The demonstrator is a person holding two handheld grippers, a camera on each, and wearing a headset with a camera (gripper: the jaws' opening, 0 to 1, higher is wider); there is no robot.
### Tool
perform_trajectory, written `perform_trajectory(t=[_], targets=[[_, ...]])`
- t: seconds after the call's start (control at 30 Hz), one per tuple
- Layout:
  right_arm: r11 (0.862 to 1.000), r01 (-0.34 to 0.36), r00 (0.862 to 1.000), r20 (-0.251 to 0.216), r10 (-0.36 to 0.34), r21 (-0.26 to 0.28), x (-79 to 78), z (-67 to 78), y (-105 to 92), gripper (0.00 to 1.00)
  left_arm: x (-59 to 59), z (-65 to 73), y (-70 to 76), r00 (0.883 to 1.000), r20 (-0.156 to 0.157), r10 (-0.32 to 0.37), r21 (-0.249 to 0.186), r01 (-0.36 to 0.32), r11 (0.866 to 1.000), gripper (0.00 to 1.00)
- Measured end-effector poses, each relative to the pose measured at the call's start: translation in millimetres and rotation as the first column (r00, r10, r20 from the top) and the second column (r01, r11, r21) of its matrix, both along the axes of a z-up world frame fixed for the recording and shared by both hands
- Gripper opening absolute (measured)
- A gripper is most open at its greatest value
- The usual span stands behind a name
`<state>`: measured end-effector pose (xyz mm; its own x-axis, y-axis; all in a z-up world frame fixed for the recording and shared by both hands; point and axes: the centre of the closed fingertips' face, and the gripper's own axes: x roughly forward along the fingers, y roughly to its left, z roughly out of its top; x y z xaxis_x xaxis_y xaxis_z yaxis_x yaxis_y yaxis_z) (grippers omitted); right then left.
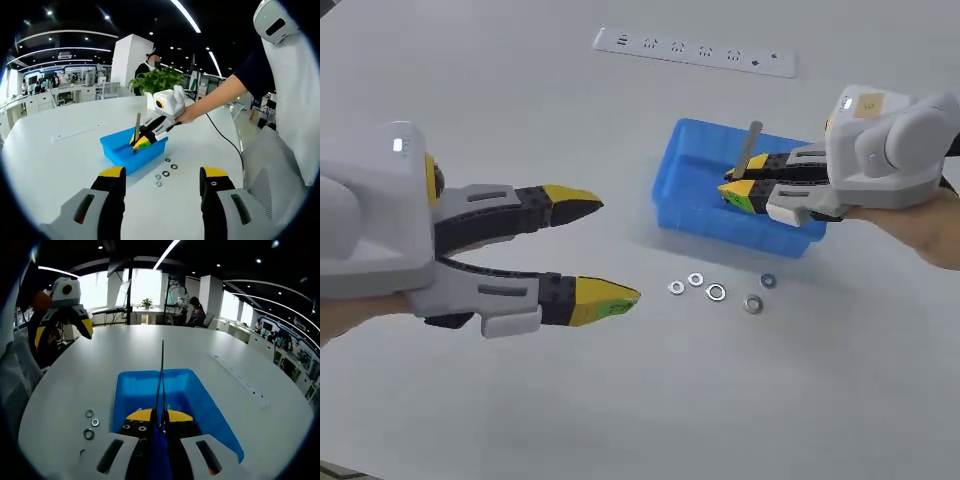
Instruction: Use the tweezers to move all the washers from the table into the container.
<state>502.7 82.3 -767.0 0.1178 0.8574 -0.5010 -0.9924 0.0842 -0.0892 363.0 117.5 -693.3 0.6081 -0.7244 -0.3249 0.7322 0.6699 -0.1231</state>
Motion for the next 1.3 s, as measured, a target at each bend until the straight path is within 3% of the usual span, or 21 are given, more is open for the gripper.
perform_trajectory(t=[0.5, 0.87, 1.03, 1.27, 1.3], targets=[[0.999, -0.023, 0.999, 0.036, 0.024, -0.024, -2.4, -4.4, 0.0, 0.1, 1.2, 4.9, 10.0, 0.999, 0.003, 0.051, 0.01, -0.051, 0.999, 0.85], [0.999, -0.021, 0.999, 0.032, 0.021, -0.025, -2.7, -4.0, -0.5, 0.1, -3.7, 8.4, 16.2, 0.997, 0.001, 0.073, 0.024, -0.073, 0.997, 0.86], [1.0, -0.002, 1.0, 0.021, 0.001, 0.03, -0.9, 5.3, 2.6, 0.09, -4.8, 8.4, 15.9, 0.997, -0.003, 0.075, 0.024, -0.075, 0.997, 0.85], [0.998, 0.021, 1.0, 0.008, -0.021, 0.061, 5.9, 16.0, 3.7, 0.09, 5.6, 12.9, 15.1, 0.997, 0.007, 0.075, 0.022, -0.076, 0.997, 0.85], [0.998, 0.015, 0.999, 0.028, -0.017, 0.053, 7.4, 15.3, 3.5, 0.09, 7.7, 13.9, 15.0, 0.997, 0.012, 0.077, 0.023, -0.077, 0.997, 0.85]])
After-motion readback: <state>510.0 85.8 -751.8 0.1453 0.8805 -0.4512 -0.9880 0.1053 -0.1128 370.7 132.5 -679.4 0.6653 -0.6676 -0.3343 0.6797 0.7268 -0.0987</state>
